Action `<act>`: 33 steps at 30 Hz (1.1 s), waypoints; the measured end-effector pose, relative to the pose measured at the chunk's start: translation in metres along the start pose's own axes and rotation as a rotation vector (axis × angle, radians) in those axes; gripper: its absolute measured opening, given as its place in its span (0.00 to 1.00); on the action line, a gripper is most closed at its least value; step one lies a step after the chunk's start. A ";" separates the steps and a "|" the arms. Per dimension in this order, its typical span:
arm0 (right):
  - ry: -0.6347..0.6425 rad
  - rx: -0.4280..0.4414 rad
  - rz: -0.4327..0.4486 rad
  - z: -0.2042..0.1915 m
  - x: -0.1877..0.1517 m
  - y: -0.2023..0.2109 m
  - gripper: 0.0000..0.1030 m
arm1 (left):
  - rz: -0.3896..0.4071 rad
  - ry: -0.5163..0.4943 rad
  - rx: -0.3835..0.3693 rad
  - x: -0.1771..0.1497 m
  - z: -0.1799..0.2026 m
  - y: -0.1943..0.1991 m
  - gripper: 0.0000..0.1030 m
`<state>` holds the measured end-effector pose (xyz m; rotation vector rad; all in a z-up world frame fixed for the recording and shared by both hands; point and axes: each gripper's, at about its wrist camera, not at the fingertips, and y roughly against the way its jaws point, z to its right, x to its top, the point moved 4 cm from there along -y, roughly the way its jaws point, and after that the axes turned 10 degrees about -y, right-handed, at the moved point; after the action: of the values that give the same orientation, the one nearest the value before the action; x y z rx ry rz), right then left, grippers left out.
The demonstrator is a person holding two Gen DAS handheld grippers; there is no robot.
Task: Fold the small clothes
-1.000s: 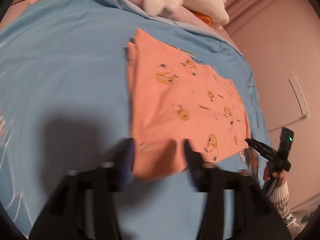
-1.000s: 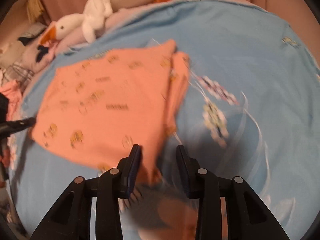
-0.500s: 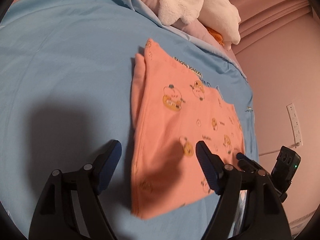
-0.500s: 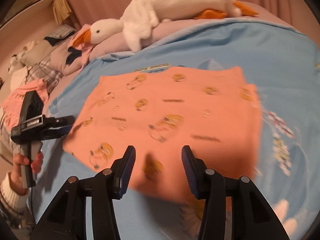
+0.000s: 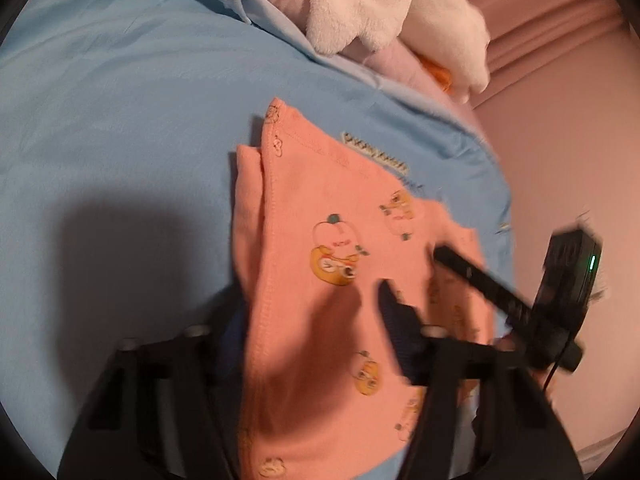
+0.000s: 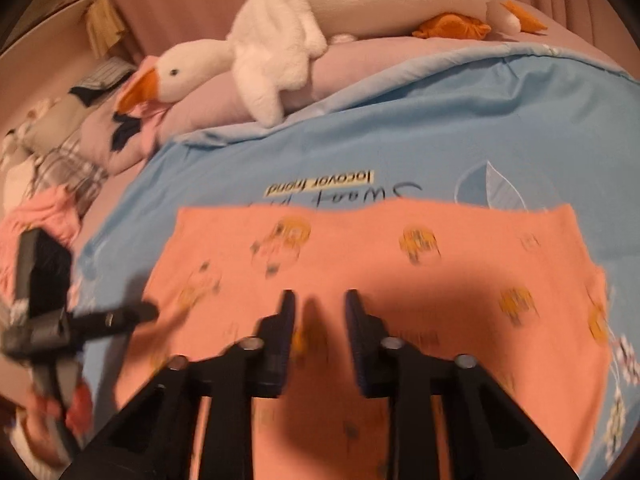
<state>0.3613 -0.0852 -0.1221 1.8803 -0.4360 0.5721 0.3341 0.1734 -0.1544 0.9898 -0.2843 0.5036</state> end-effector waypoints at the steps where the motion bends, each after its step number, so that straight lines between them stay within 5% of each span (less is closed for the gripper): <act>1: -0.006 -0.011 -0.005 0.000 0.003 -0.007 0.16 | -0.016 -0.009 0.028 0.000 0.000 -0.003 0.33; 5: 0.009 -0.096 -0.039 0.001 0.004 -0.038 0.12 | -0.029 -0.030 0.052 0.001 -0.002 -0.007 0.21; 10: 0.000 -0.084 -0.038 -0.002 -0.006 -0.021 0.12 | -0.033 -0.047 0.052 0.000 -0.002 -0.007 0.18; 14: 0.079 -0.036 -0.061 -0.016 -0.048 0.019 0.12 | -0.031 -0.025 0.040 -0.001 -0.005 -0.006 0.18; 18: 0.167 -0.107 -0.111 -0.018 -0.095 0.029 0.12 | -0.031 -0.021 0.058 0.000 -0.002 -0.007 0.17; 22: 0.203 -0.130 -0.106 -0.020 -0.101 0.031 0.12 | -0.030 -0.008 0.055 0.002 0.007 0.001 0.14; 29: -0.120 0.140 -0.014 0.014 -0.080 0.065 0.16 | -0.001 -0.156 -0.003 0.011 0.083 0.024 0.13; 31: -0.277 0.290 -0.002 0.029 -0.072 0.068 0.35 | -0.005 -0.207 0.007 0.012 0.106 0.021 0.13; 33: -0.398 0.414 0.013 0.042 -0.068 0.069 0.40 | -0.013 -0.277 0.033 0.013 0.135 0.011 0.13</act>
<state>0.2756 -0.1467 -0.1223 2.4037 -0.6232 0.3066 0.3389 0.0668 -0.0701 1.0934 -0.5188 0.3594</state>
